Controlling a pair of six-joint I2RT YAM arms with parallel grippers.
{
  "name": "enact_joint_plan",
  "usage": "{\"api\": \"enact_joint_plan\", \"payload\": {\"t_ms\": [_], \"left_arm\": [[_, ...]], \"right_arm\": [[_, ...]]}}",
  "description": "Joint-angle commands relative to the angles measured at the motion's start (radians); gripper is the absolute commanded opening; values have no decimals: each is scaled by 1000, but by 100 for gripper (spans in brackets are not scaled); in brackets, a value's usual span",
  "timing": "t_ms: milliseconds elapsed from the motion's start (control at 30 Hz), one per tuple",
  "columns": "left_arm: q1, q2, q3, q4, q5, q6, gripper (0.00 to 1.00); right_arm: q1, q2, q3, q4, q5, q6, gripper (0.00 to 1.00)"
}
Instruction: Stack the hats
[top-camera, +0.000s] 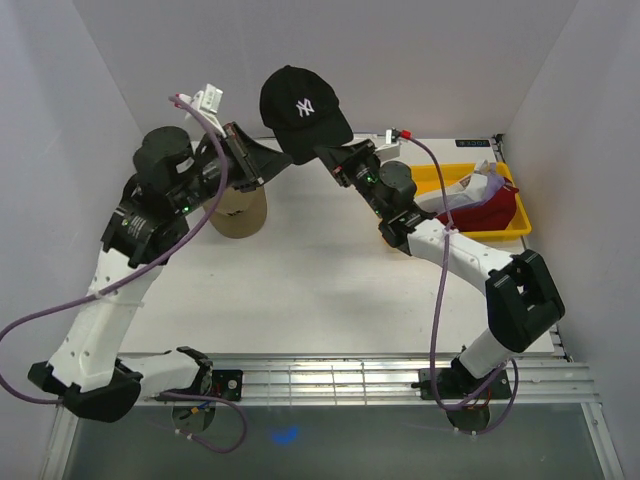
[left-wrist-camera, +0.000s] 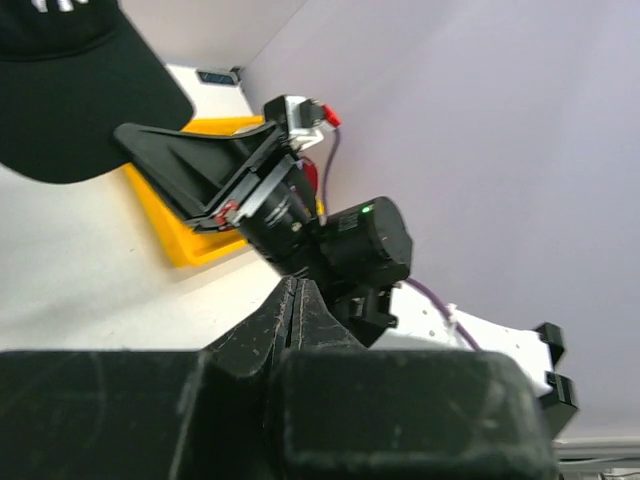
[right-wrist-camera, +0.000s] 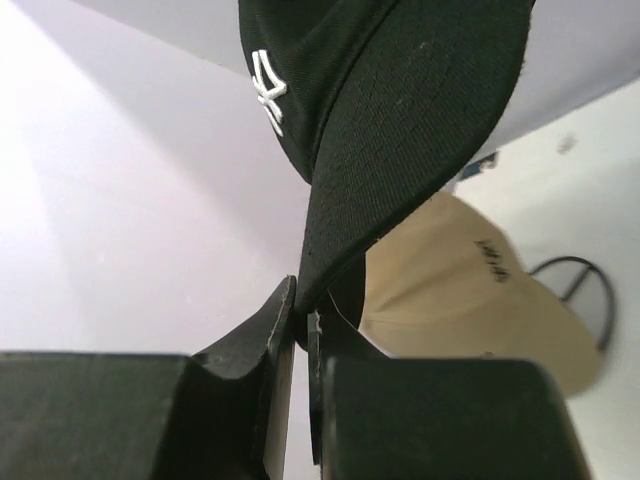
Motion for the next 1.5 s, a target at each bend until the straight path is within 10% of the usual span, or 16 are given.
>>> {"api": "enact_joint_plan", "payload": {"t_ms": [0,667,1467], "left_arm": [[2,-78,83,-114,2,-6,0],[1,-197,287,-323,118,-69,0],[2,-236,193,-312,141,-62,0]], "right_arm": [[130,9,139,-11,197,-63,8],[531,460,647,37,702,-283,8],[611,549,594,18,780,-184,8]]}}
